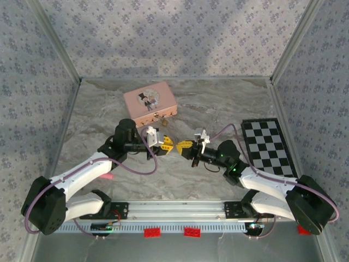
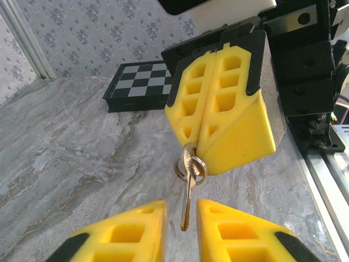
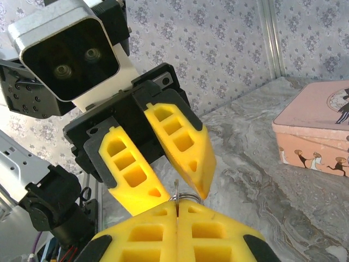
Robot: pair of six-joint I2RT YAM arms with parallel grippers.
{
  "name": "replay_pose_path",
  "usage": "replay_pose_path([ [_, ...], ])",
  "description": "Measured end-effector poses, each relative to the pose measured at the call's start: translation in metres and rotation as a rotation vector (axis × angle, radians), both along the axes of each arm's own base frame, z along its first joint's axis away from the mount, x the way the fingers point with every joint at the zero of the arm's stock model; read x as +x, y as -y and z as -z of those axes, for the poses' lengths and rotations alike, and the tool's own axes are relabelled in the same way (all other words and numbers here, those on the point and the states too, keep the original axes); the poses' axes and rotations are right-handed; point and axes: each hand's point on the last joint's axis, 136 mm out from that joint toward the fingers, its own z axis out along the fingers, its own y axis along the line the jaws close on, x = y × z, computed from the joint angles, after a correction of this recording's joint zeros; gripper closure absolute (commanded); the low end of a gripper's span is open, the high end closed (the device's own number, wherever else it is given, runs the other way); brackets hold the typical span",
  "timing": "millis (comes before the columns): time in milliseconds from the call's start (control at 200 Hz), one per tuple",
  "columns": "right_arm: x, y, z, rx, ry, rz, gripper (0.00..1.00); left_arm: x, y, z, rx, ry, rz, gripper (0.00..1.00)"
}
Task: Unlock the padlock with the key
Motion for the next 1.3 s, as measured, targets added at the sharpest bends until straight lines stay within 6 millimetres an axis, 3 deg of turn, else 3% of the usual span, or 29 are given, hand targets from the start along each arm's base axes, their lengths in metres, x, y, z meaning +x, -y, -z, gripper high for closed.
replay_pose_path([
  [215, 0.001, -0.002, 0.005, -0.014, -0.003, 0.001, 1.0, -0.004, -0.001, 0.003, 0.007, -0.019, 0.02, 1.0],
  [290, 0.001, -0.002, 0.007, -0.021, -0.001, 0.004, 1.0, -0.005, -0.001, 0.005, 0.014, -0.024, 0.02, 1.0],
  [430, 0.001, -0.001, 0.013, -0.056, 0.005, 0.008, 0.69, -0.004, -0.002, 0.008, 0.047, -0.019, 0.021, 1.0],
  [555, 0.002, 0.009, 0.02, -0.095, 0.033, 0.033, 0.6, 0.002, 0.0, 0.013, 0.119, 0.0, 0.011, 1.0],
  [770, 0.008, 0.034, 0.026, -0.138, 0.085, 0.1, 0.56, 0.018, 0.005, 0.024, 0.303, 0.001, 0.019, 1.0],
  [914, 0.007, 0.042, 0.046, -0.178, 0.089, 0.109, 0.55, 0.008, 0.007, 0.039, 0.422, 0.0, 0.073, 1.0],
  [1299, -0.006, 0.029, 0.059, -0.191, 0.091, -0.001, 0.57, -0.007, 0.006, 0.057, 0.635, -0.048, 0.155, 1.0],
])
